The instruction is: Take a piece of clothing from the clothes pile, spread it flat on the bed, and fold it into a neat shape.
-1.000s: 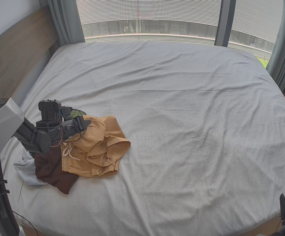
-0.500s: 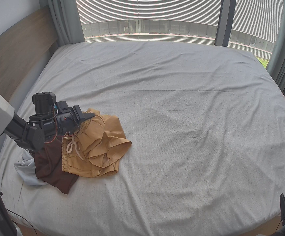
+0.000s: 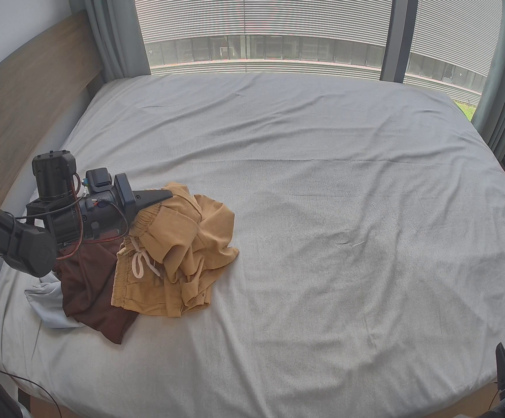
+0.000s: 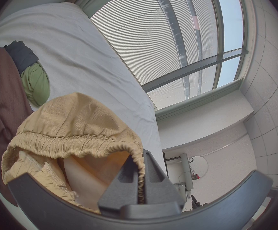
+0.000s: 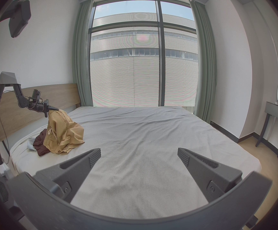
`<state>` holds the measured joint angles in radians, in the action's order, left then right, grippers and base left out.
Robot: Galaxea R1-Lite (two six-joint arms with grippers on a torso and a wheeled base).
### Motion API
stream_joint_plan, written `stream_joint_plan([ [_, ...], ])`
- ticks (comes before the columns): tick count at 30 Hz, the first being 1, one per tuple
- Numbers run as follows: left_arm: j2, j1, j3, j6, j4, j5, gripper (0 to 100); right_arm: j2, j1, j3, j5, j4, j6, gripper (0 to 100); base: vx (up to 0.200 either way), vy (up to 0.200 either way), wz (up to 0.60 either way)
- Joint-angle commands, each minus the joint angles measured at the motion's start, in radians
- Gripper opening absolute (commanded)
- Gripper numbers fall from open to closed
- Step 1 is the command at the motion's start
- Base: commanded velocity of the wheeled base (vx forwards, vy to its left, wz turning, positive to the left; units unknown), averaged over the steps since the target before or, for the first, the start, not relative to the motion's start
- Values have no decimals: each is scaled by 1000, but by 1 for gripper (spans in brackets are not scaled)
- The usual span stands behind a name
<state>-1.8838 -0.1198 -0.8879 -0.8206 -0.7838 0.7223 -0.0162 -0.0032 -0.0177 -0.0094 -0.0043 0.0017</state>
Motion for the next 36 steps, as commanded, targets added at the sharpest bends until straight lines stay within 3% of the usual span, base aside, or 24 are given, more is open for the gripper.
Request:
stream_joint_plan([
  [1,22,-14,32,-38,-45,-3,0,7,0,18,0,0,0,100,0,0,0],
  [13,3,-61,78,-209,-239,-3,0,7,0,18,0,0,0,100,0,0,0],
  [18,19,-87,79,-321,-285,-3,0,7,0,18,0,0,0,100,0,0,0],
  [21,20,-116,81,-459,-396,-4,0,7,0,18,0,0,0,100,0,0,0],
  [26,29,-152,96,-577,-486,-4,0,7,0,18,0,0,0,100,0,0,0],
  [36,84,-242,98,-650,-491,-6,0,7,0,18,0,0,0,100,0,0,0],
])
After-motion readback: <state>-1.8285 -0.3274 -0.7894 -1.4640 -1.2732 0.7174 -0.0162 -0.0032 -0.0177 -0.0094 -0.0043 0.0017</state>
